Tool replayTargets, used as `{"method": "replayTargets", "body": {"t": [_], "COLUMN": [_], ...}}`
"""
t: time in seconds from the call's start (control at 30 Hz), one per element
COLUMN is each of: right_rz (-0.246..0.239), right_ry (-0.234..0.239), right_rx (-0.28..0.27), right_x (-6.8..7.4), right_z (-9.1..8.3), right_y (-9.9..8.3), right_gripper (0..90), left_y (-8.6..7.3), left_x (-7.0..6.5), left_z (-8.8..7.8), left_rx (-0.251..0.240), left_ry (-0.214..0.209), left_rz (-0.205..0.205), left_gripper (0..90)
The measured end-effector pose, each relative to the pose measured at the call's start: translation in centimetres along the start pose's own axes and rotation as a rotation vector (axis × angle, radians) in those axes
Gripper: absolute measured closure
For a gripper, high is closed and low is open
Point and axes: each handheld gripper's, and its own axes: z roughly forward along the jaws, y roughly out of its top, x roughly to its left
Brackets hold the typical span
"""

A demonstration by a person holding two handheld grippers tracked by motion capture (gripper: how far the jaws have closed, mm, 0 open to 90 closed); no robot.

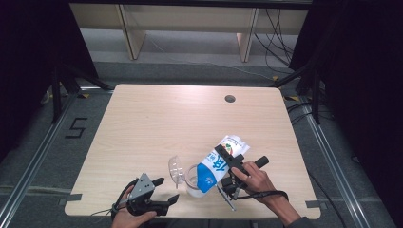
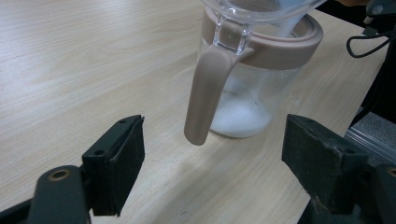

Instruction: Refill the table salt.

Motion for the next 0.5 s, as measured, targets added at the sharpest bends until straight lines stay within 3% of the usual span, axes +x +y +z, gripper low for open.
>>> {"method": "replayTargets", "body": {"t": [0.07,0.1,0.17,0.2,0.3,0.37,0.5], "right_rz": [-0.023,-0.023,0.004,0.007,0.004,-0.018,0.002], "right_ry": [-0.008,-0.010,0.008,-0.010,-0.009,-0.007,0.005], "right_rx": [-0.012,-0.009,0.004,-0.006,-0.008,-0.008,0.002], "right_x": [-0.17,-0.16,0.05,0.08,0.04,-0.13,0.03], "right_z": [0.06,0.08,-0.01,0.04,0.05,0.08,0.02], "right_y": [0.03,0.05,0.08,0.09,0.07,0.04,0.01], "right_gripper": [52.8,52.8,52.9,53.0,53.4,53.4,53.4], "left_y": [0.00,-0.04,-0.02,-0.02,0.01,0.02,0.03], "left_x": [0.00,-0.09,-0.14,-0.16,0.02,0.01,-0.17], "left_z": [0.00,0.04,-0.02,0.00,0.00,0.00,0.09], "left_rx": [0.000,-0.004,-0.001,-0.002,0.001,0.000,-0.003], "left_ry": [0.001,0.001,0.008,0.007,0.000,0.002,0.008], "left_rz": [-0.004,-0.023,-0.022,-0.025,-0.001,-0.004,-0.028], "left_gripper": [20.9,20.9,20.9,20.9,20.9,20.9,20.9]}}
